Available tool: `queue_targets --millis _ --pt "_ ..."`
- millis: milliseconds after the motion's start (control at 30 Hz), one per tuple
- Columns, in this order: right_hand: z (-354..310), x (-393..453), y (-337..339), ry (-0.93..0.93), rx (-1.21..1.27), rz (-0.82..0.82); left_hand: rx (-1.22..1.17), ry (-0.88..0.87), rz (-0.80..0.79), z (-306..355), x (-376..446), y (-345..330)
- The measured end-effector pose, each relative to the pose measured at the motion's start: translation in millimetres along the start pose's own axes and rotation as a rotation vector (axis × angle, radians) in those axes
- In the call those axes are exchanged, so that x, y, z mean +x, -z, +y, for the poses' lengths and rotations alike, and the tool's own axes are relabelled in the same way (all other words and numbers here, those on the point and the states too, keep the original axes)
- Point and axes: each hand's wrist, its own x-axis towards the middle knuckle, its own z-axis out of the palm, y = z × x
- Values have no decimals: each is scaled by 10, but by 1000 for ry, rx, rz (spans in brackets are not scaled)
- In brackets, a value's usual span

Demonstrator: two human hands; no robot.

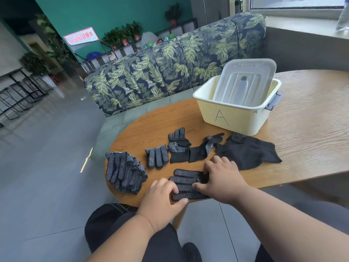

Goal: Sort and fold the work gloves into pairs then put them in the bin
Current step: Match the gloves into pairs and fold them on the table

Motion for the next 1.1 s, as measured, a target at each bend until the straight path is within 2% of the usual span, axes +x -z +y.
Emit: queue_targets --millis 100,333,533,667,800,933,1100 --pt "-29 -12 -17 5 -56 -6 35 23 -80 29 -42 0" --pt "-17 -33 -46 6 -49 9 41 -1 -56 55 -43 27" --pt "-2 -27 -85 15 -53 27 42 -23 -106 83 -29 24" --pt "11 -21 -106 15 -51 35 -44 -36 -131 101 9 86" --pt "18 -17 -112 17 -49 40 -204 58 -84 116 46 173" --pt "26 -24 -124 15 -51 41 -421 152 -128 196 79 200" --pt "38 -30 -125 15 -46 45 -423 158 -205 216 92 200"
